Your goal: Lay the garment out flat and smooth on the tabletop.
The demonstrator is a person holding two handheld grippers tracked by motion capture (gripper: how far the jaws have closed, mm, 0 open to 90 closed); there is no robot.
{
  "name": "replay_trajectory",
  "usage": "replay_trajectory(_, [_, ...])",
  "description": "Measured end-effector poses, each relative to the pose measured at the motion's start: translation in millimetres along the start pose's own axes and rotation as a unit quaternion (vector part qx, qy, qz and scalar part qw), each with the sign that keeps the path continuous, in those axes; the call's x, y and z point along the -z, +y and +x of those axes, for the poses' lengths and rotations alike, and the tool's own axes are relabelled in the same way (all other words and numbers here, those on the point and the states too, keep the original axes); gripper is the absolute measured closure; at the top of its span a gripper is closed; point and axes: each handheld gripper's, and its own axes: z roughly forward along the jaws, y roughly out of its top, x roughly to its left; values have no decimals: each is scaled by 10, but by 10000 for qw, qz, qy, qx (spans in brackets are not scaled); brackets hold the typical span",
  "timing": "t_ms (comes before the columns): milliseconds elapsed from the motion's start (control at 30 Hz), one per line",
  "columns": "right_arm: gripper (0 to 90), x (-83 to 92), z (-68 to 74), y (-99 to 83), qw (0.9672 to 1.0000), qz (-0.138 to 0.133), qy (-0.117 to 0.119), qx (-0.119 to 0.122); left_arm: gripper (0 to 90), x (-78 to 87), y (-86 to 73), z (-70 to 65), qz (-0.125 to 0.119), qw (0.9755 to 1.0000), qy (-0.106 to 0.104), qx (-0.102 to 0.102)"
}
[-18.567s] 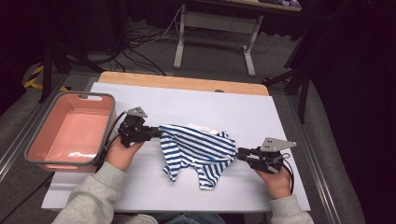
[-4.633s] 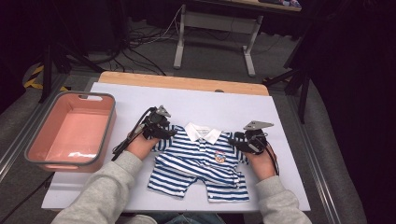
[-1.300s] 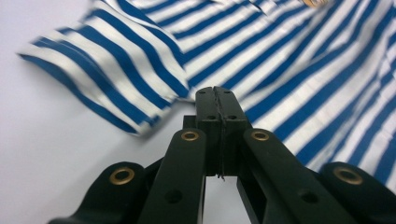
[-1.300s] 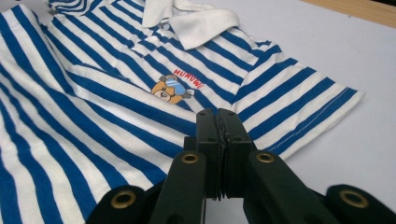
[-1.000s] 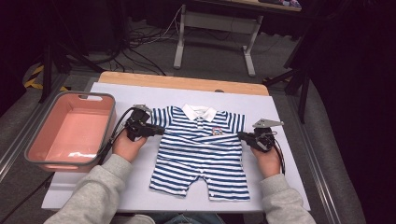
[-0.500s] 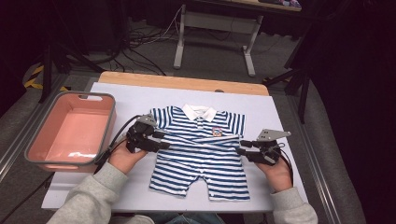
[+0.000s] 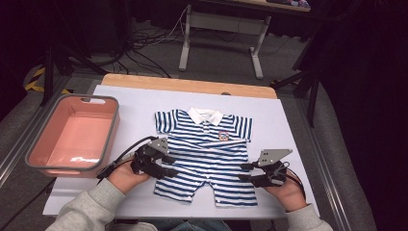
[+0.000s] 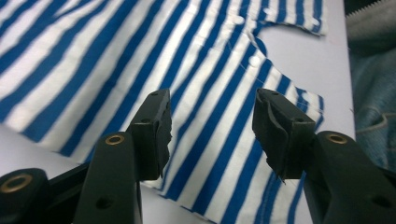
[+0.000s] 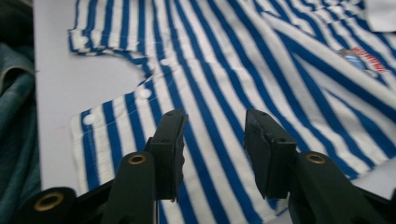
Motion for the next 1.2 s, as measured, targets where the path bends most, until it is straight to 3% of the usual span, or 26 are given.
replay_trajectory(167, [606, -85, 93, -36, 9992, 194, 296, 202, 501, -58, -27, -56, 138, 9996, -238, -98])
replay_trajectory(400, [608, -187, 184, -65, 9969, 331, 638, 321, 520, -105, -97, -137, 260, 9986, -418, -185])
replay_trajectory(633, [587, -212, 266, -64, 9952, 373, 808, 413, 523, -150, -107, -228, 348, 9973, -569, -314])
replay_trajectory(833, [592, -233, 358, -90, 9941, 403, 862, 515, 531, -195, -126, -252, 420, 9971, -543, -321])
replay_trajectory(933, [592, -279, 382, -114, 9930, 470, 902, 599, 541, -265, -131, -262, 579, 9957, -612, -391])
replay_trajectory(1000, [594, -295, 381, -128, 9926, 480, 944, 602, 541, -282, -132, -254, 560, 9952, -698, -390])
replay_trajectory(1200, [595, -311, 433, -137, 9897, 562, 1085, 750, 573, -287, -134, -275, 563, 9955, -652, -386])
